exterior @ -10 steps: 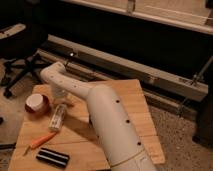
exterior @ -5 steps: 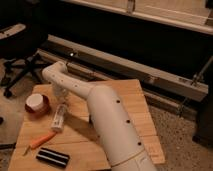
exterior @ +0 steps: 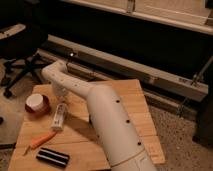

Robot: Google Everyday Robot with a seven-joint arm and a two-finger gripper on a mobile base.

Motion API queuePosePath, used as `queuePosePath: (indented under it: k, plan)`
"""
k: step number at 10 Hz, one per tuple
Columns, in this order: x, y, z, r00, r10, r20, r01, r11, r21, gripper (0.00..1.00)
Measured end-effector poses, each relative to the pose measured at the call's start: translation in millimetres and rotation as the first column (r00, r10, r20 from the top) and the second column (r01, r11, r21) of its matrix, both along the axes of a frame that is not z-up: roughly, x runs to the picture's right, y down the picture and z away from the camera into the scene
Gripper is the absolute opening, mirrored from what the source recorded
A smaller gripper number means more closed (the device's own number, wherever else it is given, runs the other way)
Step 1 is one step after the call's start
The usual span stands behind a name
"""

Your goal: Stand the bottle upright

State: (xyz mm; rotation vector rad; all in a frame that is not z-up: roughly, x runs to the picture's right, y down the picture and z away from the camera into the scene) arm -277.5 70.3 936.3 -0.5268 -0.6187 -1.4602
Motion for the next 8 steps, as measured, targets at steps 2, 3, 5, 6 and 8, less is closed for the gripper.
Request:
queuePosePath:
  k: [2, 3, 5, 6, 8]
  plan:
    - [-1, -6, -1.0, 1.0, 0.006, 0.009, -0.006, 0.9999, 0.016, 0.18]
    - [-1, -8, -1.6, 1.0, 0.011, 0.014, -0.012, 0.9997, 0.022, 0.18]
    - [-1, -14, -3.9, 0.999, 0.028, 0.03, -0.029, 0.9988, 0.039, 0.18]
    - [-1, -16, -5.9, 0.999, 0.036, 0.039, -0.038, 0.9982, 0.047, 0.18]
    - [0, -21, -10.4, 0.997, 0.048, 0.054, -0.051, 0.9971, 0.056, 0.18]
